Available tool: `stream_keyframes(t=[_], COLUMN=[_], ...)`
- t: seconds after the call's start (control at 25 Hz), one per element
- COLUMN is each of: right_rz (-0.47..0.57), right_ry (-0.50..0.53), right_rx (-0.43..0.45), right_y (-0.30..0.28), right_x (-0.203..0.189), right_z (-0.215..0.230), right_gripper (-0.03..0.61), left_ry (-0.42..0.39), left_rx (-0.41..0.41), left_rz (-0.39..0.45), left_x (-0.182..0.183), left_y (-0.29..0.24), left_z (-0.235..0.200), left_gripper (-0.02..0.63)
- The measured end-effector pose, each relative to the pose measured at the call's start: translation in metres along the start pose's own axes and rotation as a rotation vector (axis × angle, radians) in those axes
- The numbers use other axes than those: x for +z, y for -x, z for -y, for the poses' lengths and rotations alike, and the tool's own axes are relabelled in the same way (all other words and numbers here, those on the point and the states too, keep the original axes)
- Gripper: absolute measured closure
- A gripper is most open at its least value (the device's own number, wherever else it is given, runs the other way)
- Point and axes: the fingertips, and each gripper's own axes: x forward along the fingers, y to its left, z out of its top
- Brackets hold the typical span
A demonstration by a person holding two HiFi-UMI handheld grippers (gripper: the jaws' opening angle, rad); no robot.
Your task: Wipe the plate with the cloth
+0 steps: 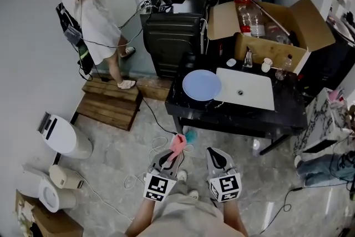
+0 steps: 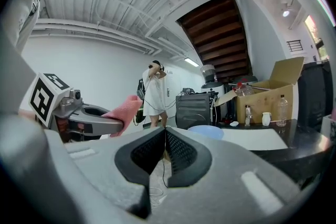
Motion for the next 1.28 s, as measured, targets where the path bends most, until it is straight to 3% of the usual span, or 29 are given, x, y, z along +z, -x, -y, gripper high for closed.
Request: stream_keyframes(t=[0.48, 1.28], right_rz=[0.007, -0.038], right_ry=[0.015, 0.006], right_rx=[-0.059, -0.145], right_y=[-0.041, -0.182], right_x=[0.013, 0.048], right_z=[0.041, 0.116], right_gripper=[0.572, 0.572], left_ry=[-0.016, 0.007], left_rx=[-0.064, -0.149], left_rz=[0.044, 0.040], left_x=[0.020, 0.044], left_y=[-0.060, -0.191], left_z=[-0.023, -0.133], left_gripper=[0.580, 0.580])
